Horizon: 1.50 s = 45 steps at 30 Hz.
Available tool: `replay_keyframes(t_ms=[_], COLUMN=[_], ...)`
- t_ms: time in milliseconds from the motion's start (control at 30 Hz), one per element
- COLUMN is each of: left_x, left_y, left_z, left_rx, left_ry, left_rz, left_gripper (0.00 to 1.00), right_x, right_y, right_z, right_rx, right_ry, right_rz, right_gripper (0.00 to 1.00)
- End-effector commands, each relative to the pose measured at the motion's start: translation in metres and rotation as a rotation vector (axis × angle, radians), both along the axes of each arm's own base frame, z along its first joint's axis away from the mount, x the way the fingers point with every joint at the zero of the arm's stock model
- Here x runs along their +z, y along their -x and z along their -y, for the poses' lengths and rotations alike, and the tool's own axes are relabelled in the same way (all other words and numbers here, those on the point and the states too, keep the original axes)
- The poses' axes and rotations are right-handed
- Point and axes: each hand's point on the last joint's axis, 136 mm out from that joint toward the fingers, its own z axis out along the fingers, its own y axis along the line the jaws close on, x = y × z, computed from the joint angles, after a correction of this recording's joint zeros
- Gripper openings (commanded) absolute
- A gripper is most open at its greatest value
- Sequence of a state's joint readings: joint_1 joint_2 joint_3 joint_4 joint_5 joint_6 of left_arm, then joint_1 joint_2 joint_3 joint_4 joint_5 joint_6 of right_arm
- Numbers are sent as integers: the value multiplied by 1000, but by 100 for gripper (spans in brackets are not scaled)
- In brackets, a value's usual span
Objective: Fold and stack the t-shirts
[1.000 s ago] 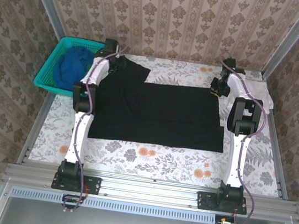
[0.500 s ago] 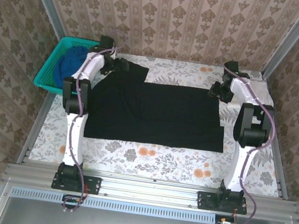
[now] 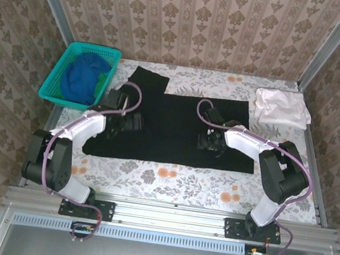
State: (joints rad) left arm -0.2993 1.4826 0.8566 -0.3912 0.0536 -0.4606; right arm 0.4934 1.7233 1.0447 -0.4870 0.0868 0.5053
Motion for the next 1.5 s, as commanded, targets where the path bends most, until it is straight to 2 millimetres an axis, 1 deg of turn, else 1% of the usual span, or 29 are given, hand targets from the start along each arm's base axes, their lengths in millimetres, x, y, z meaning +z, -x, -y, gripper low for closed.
replay_keyframes(t_ms=[0,67,167,233,333,400,567,633,700,767,800,867,900,967,1000,1033,1067,1100,1167,1200,1233,1267,1300,1333,1367,1433,1467], left_x=[-16,-34,-50,-58,-66,-71,-68,-67,-65,-60,-56,-40,-28,-3,11,27,41,56,79,90,95,99,95,89,83,70,64], left_y=[9,24,43,59,85,101,135,154,172,181,179,163,152,123,106,83,64,41,-7,-35,-66,-89,-120,-145,-165,-204,-218], left_z=[-7,-14,-16,-19,-31,-32,-30,-29,-35,-43,-44,-43,-42,-44,-45,-42,-40,-39,-31,-32,-32,-31,-34,-32,-30,-27,-24], left_rx=[74,94,99,110,144,155,160,174,185,204,207,201,191,177,166,144,129,115,56,46,24,12,28,12,4,0,-14], left_ry=[21,-5,-6,-14,-47,-40,-85,-82,-108,-110,-98,-79,-84,-105,-122,-120,-120,-132,-141,-165,-187,-193,-209,-197,-175,-163,-150], left_rz=[-11,-75,-149,-186,-244,-275,-309,-321,-332,-316,-281,-196,-158,-93,-59,-12,25,72,141,170,190,204,200,189,176,161,161], left_gripper=[100,100,96,96,96,96,96,95,95,96,96,98,99,100,100,100,100,100,100,100,100,100,100,100,97,88,86], right_x=[0,-6,-15,-22,-32,-35,-33,-32,-32,-32,-31,-16,-3,27,42,54,61,69,78,80,79,79,78,75,73,69,65], right_y=[4,13,28,38,56,67,100,112,122,131,132,125,116,94,81,65,53,39,11,-6,-22,-34,-48,-62,-71,-95,-102], right_z=[7,9,15,20,28,29,33,36,33,32,31,30,27,19,18,22,29,41,64,78,89,100,109,115,121,129,134], right_rx=[-44,-46,-55,-66,-85,-92,-84,-82,-79,-74,-70,-56,-46,-20,-20,-26,-42,-72,-125,-163,-191,-220,-235,-243,-256,-262,-272], right_ry=[35,58,92,105,108,104,134,137,128,128,119,129,129,100,84,70,74,90,107,106,95,93,99,96,100,98,101], right_rz=[30,14,-16,-33,-65,-76,-125,-144,-162,-181,-189,-173,-150,-77,-31,8,32,61,111,138,156,162,171,170,161,157,147], right_gripper=[59,59,60,60,60,60,60,60,60,60,61,62,63,66,68,70,70,70,70,70,70,69,69,69,68,68,68])
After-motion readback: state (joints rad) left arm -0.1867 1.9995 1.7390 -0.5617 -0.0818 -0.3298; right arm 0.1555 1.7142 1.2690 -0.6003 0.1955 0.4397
